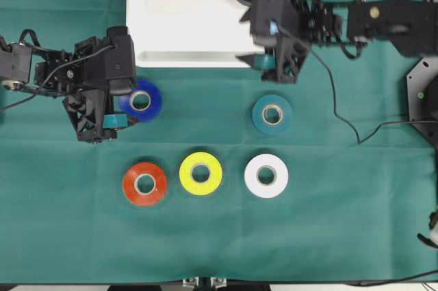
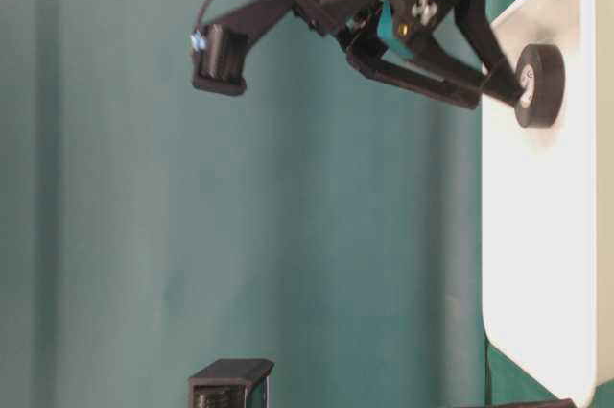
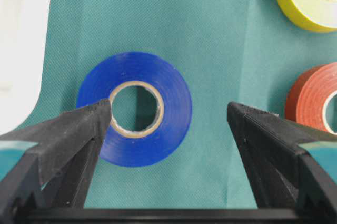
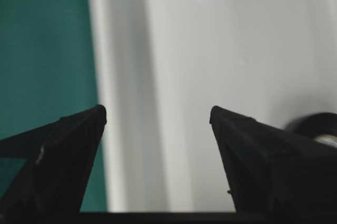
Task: Put the tape alternately from left to right into the white case.
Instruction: 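Release the black roll in the case and withdraw the right gripper, then lower the left gripper onto the blue tape roll and grasp it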
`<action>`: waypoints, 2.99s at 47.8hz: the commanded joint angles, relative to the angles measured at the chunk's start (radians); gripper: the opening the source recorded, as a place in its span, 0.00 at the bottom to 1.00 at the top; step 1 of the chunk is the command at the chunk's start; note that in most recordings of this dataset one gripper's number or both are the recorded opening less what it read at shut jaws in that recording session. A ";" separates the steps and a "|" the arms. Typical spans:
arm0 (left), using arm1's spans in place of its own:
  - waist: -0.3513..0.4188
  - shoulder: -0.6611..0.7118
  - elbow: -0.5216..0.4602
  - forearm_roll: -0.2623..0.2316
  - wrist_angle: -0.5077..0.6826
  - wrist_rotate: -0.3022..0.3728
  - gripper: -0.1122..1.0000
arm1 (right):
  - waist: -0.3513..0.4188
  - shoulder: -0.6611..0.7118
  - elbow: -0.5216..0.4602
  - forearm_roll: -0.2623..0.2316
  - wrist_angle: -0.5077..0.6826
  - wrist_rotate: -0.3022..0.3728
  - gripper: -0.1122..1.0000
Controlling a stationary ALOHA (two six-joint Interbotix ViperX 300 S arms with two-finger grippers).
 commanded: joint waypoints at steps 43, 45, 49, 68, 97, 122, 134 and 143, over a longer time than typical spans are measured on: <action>0.002 -0.011 -0.025 0.002 -0.003 -0.002 0.72 | 0.193 -0.031 0.006 0.006 -0.002 0.046 0.86; 0.002 -0.011 -0.025 0.002 -0.003 -0.002 0.72 | 0.198 -0.031 0.008 0.006 0.000 0.066 0.86; 0.002 -0.009 -0.025 0.002 -0.003 -0.002 0.72 | 0.206 -0.031 0.012 0.006 0.002 0.092 0.86; 0.002 0.011 -0.028 0.002 -0.003 -0.003 0.72 | 0.216 -0.031 0.034 0.006 0.000 0.109 0.86; 0.002 0.126 -0.035 0.000 -0.009 -0.006 0.72 | 0.216 -0.029 0.034 0.005 0.003 0.109 0.86; -0.020 0.196 -0.066 0.000 -0.025 -0.006 0.72 | 0.216 -0.029 0.034 0.002 0.003 0.109 0.86; -0.021 0.213 -0.066 0.000 -0.025 -0.006 0.72 | 0.216 -0.029 0.035 0.002 0.003 0.109 0.86; -0.023 0.238 -0.064 0.000 -0.025 -0.006 0.72 | 0.216 -0.029 0.037 0.002 0.003 0.109 0.86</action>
